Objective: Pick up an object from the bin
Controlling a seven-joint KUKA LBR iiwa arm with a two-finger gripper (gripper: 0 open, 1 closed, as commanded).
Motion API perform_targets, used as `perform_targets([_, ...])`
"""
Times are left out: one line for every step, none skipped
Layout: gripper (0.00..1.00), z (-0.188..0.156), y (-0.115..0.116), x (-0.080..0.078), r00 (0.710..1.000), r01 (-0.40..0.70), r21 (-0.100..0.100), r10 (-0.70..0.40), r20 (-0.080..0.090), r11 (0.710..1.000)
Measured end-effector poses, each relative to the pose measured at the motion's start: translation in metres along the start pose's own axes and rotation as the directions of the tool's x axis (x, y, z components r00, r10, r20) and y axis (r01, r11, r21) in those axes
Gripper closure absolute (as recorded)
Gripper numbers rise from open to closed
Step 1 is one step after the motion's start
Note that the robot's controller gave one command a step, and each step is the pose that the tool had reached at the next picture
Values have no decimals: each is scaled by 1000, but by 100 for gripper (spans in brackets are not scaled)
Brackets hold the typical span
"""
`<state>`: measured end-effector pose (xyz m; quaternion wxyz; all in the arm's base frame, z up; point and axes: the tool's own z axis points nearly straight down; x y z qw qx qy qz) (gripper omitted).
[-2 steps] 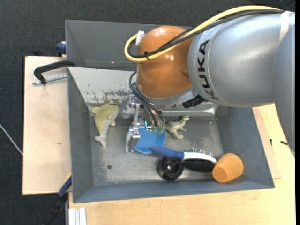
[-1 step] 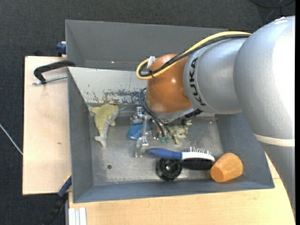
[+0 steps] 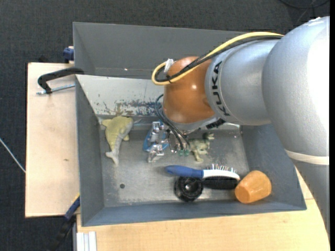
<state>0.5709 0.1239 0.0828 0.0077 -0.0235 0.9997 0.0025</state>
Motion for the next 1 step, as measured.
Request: perform_targets([100, -133, -5, 13, 999, 54, 2, -54, -1, 999])
